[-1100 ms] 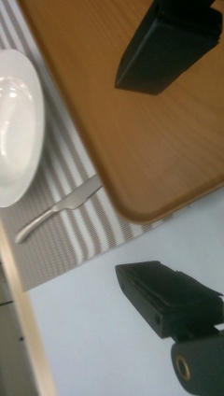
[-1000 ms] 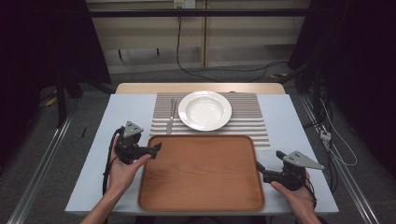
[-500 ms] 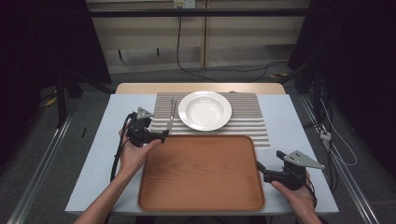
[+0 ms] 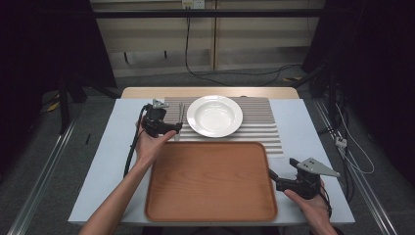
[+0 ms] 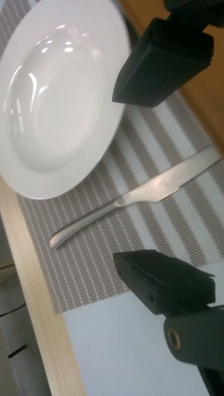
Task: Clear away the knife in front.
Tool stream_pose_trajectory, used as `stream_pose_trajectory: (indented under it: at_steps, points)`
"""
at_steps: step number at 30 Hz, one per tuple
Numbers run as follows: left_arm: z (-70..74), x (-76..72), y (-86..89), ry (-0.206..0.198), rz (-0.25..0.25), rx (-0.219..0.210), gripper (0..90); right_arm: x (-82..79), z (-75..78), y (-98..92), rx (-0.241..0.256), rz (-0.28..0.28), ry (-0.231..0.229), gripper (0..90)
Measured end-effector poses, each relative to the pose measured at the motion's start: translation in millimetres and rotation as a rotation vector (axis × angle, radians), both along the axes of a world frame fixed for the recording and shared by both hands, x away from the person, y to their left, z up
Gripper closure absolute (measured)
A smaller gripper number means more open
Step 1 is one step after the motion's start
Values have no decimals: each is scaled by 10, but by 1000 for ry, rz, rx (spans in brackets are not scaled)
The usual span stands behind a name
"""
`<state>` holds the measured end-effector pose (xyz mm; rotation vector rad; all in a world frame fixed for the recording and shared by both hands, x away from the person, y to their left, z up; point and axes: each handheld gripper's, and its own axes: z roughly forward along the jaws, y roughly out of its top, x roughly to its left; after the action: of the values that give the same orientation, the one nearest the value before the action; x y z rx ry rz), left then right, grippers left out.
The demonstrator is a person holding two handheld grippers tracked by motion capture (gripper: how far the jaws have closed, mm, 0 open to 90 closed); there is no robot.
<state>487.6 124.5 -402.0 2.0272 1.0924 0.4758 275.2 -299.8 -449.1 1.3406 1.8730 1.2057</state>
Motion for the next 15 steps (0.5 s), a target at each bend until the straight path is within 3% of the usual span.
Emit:
stream_pose_trajectory:
  at_steps: [4,9,11,15]
  points:
    - [-48,209,-80,4,14,48,228,-9,11,8,0,4,-4,107]
    - [-119,338,-108,22,36,56,307,-3,5,12,-3,9,-2,107]
    - [-186,446,-117,52,43,32,309,-1,4,12,-4,8,0,107]
    - [-255,534,-135,84,51,49,353,0,7,20,-4,11,0,107]
